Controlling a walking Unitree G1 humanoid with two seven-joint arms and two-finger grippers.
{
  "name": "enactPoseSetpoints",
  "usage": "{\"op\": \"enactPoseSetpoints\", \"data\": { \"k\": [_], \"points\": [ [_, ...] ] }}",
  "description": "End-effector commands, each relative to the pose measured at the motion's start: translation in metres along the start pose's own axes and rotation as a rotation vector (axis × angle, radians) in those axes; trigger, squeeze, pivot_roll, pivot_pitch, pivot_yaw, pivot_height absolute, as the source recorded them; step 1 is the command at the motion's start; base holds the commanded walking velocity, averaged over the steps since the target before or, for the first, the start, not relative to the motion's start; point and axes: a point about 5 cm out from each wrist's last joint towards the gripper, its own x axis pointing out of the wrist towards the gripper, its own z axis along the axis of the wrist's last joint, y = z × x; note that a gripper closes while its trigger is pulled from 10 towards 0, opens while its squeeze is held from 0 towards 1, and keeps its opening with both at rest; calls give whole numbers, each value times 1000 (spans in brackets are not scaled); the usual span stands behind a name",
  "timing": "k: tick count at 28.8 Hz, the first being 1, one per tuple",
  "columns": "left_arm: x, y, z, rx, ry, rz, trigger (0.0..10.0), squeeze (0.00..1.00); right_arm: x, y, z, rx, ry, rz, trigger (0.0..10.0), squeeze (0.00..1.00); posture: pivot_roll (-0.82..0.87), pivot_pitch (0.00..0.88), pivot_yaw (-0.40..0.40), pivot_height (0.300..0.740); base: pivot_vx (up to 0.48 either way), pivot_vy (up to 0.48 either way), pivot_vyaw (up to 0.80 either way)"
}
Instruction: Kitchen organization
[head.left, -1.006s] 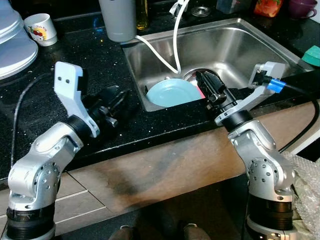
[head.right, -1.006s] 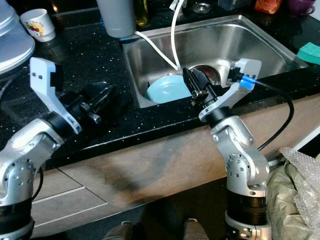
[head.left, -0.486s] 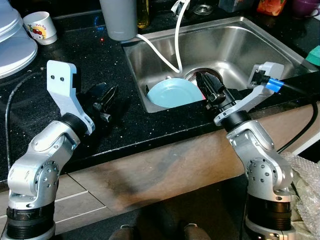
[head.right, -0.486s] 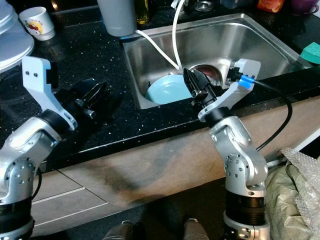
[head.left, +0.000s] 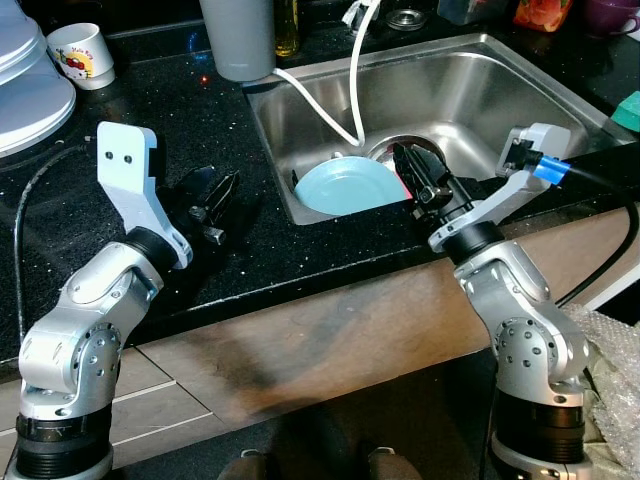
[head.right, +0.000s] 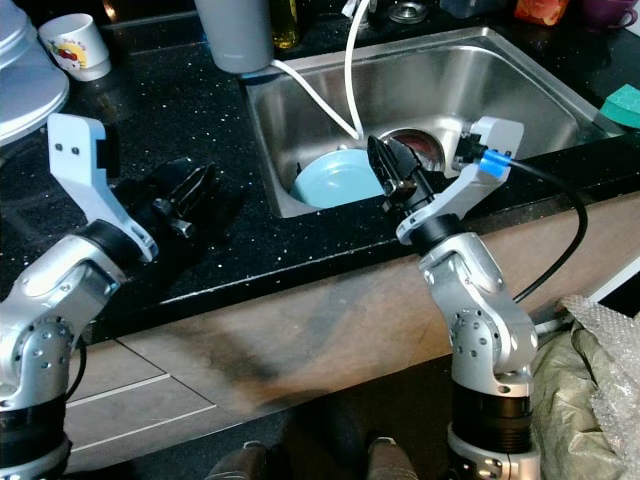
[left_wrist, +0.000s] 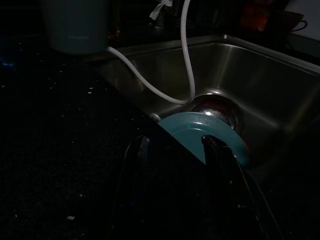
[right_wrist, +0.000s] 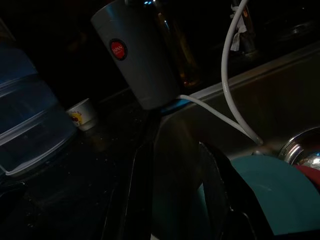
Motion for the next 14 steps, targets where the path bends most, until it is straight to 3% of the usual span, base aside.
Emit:
{"op": "enactPoseSetpoints", "data": {
  "k": [1, 4, 14],
  "points": [
    [-3, -1, -2, 10, 11, 2, 10000, 0, -3, 2, 0, 6, 5, 3, 10000, 0, 42, 165, 32, 740, 0, 0, 0],
    [-3, -2, -2, 8, 11, 0, 10000, 0, -4, 2, 0, 6, 6, 1, 10000, 0, 42, 163, 32, 740, 0, 0, 0],
    [-3, -3, -2, 7, 13, -7, 10000, 0, -4, 2, -1, 9, 11, 3, 10000, 0, 42, 159, 28, 740, -318, 0, 0]
  ]
}}
